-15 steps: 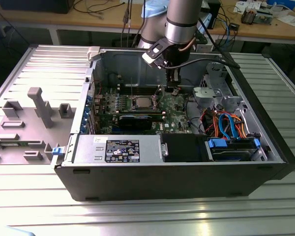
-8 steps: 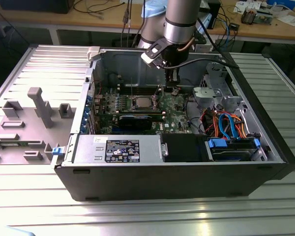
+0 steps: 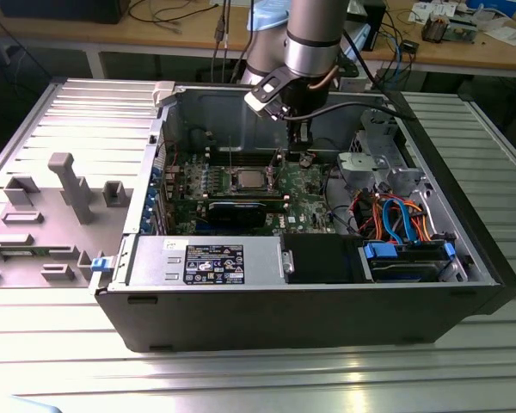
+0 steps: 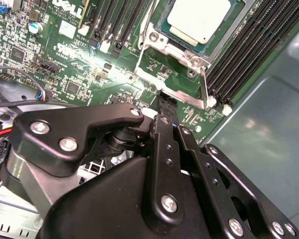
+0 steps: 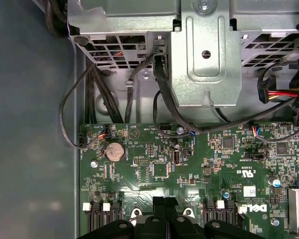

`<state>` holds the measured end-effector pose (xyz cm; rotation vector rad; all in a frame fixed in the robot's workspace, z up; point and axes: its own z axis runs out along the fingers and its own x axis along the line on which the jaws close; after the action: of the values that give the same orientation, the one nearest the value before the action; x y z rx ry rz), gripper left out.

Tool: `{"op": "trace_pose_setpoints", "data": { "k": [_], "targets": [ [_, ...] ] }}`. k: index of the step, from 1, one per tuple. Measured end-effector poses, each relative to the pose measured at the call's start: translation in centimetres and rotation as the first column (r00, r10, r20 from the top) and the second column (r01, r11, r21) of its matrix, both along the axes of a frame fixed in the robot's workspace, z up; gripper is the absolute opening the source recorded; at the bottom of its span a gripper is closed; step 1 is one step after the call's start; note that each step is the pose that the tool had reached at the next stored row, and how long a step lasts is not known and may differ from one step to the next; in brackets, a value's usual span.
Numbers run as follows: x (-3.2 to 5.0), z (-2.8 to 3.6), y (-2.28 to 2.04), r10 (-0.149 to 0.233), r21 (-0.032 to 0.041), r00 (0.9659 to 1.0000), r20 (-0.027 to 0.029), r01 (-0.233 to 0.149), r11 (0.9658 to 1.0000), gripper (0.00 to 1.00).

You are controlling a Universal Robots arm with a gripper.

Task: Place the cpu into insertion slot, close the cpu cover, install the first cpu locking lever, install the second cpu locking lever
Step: 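Close the cpu cover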

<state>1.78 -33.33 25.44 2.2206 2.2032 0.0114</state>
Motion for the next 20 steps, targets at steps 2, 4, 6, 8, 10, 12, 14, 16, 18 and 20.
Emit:
{"op": "trace_pose_setpoints", "data": {
  "k": [2, 4, 6, 8, 10, 12, 14, 16, 18, 20],
  "targets": [
    [-0.03, 0.0, 0.0, 0.0, 0.0, 1.0, 0.0, 0.0, 1.0, 0.11],
    [-0.06, 0.0, 0.0, 0.0, 0.0, 1.0, 0.0, 0.0, 1.0, 0.11],
    [-0.06, 0.0, 0.0, 0.0, 0.0, 1.0, 0.0001, 0.0, 1.0, 0.11],
    [-0.08, 0.0, 0.0, 0.0, 0.0, 1.0, 0.0, 0.0, 1.0, 0.11],
    [-0.14, 0.0, 0.0, 0.0, 0.0, 1.0, 0.0001, 0.0, 1.0, 0.11],
    [-0.26, 0.0, 0.0, 0.0, 0.0, 1.0, 0.0001, 0.0, 1.0, 0.11],
    [-0.42, 0.0, 0.0, 0.0, 0.0, 1.0, 0.0, 0.0, 1.0, 0.11],
    [-0.58, 0.0, 0.0, 0.0, 0.0, 1.0, 0.0, 0.0, 1.0, 0.11],
    [-0.76, 0.0, 0.0, 0.0, 0.0, 1.0, 0.0, 0.0, 1.0, 0.11],
    [-0.99, 0.0, 0.0, 0.0, 0.0, 1.0, 0.0, 0.0, 1.0, 0.11]
  ]
}}
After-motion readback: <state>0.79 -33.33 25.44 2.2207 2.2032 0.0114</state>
